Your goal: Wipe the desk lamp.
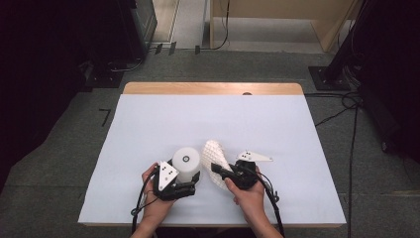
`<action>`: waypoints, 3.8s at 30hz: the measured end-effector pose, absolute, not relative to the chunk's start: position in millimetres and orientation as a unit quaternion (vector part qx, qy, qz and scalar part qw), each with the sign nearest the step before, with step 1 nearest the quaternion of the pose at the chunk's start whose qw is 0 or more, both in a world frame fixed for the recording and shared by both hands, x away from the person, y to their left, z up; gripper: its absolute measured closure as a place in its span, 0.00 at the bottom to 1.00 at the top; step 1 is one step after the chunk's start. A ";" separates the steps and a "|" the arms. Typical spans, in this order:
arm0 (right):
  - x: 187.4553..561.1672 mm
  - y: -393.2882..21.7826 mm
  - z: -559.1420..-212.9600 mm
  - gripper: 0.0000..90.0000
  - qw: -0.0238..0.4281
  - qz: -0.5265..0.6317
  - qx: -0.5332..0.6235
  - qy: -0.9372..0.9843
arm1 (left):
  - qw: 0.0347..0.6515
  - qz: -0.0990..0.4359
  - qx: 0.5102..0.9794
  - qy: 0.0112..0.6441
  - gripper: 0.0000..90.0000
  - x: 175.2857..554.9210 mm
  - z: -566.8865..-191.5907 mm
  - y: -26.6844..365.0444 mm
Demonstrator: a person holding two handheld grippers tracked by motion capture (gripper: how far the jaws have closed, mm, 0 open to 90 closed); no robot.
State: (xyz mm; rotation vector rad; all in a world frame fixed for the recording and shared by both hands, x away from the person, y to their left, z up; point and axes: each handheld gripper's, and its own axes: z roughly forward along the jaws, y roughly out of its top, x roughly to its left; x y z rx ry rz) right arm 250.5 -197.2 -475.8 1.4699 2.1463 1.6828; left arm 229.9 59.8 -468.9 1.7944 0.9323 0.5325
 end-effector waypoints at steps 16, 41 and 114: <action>234.9 -190.9 -451.5 0.85 0.039 0.590 0.425 0.686 | 0.549 0.180 0.759 0.299 0.10 228.1 -464.2 67.2; 241.4 -195.6 -470.4 0.86 0.044 0.566 0.458 0.684 | 0.529 0.226 0.751 0.324 0.09 226.7 -480.4 63.8; 247.8 -199.2 -482.5 0.85 0.051 0.545 0.460 0.699 | 0.520 0.269 0.713 0.386 0.02 212.2 -474.6 48.3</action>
